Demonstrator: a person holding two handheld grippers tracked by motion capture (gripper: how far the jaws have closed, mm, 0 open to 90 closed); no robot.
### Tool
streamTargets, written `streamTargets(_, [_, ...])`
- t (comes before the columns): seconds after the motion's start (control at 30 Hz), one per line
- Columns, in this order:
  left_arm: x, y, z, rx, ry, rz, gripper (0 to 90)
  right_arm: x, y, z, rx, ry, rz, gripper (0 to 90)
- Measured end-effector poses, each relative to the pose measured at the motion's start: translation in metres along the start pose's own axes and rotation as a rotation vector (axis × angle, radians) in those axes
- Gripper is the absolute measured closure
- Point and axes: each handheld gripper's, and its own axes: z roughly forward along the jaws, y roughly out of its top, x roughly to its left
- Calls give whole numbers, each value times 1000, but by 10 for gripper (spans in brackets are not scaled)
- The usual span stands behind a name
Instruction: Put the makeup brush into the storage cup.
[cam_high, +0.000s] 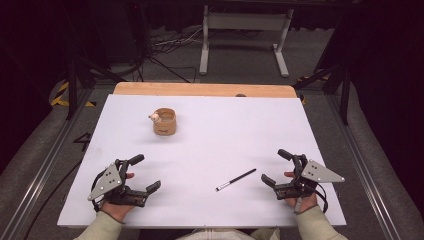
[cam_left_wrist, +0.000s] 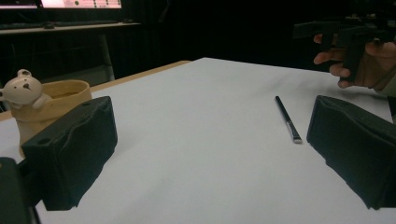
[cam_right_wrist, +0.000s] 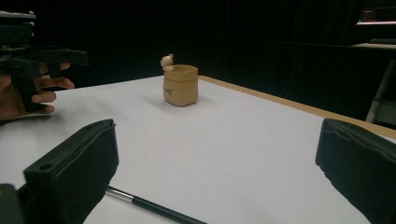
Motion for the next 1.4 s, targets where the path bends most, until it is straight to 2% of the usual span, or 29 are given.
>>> streamTargets(0.13, [2, 1, 0, -14, 5, -38, 26, 3, 4, 6, 9, 18, -20, 0])
streamTargets(0.17, [3, 1, -1, -21, 10, -32, 26, 4, 5, 7, 6, 25, -27, 0])
streamTargets(0.27, [4, 0, 0, -6, -2, -53, 23, 7, 9, 14, 10, 42, -38, 1])
streamTargets(0.4, [2, 0, 2, 22, -22, -32, 31, 12, 13, 25, 28, 77, -42, 2])
streamTargets(0.5, [0, 0, 5, 38, -46, -37, 16, 17, 16, 36, 51, 114, -62, 15])
streamTargets(0.63, [-2, 2, 7, 51, -46, -34, 3, 24, 23, 49, 59, 150, -49, 16])
streamTargets(0.83, [-3, 3, 6, 46, -50, -28, 3, 27, 32, 56, 61, 170, -42, 18])
streamTargets(1.03, [-6, 2, 9, 49, -79, -22, 4, 30, 41, 66, 124, 227, -34, 27])
streamTargets(1.07, [-6, 2, 9, 55, -86, -22, 4, 32, 45, 71, 167, 239, -26, 22])
streamTargets(1.1, [-7, 2, 10, 56, -88, -18, 3, 32, 46, 72, 173, 245, -22, 22])
streamTargets(1.13, [-7, 2, 10, 56, -88, -18, 4, 32, 46, 72, 173, 245, -22, 22])
streamTargets(1.17, [-7, 2, 10, 59, -89, -16, 4, 33, 47, 73, 192, 241, -23, 22])
streamTargets(1.2, [-7, 2, 10, 59, -88, -17, 4, 33, 49, 77, 233, 237, -28, 22])
streamTargets(1.27, [-7, 2, 11, 62, -91, -17, 4, 33, 51, 80, 272, 250, -29, 23])
streamTargets(1.4, [-9, 3, 11, 67, -89, -15, 5, 30, 55, 83, 333, 236, -58, 34])
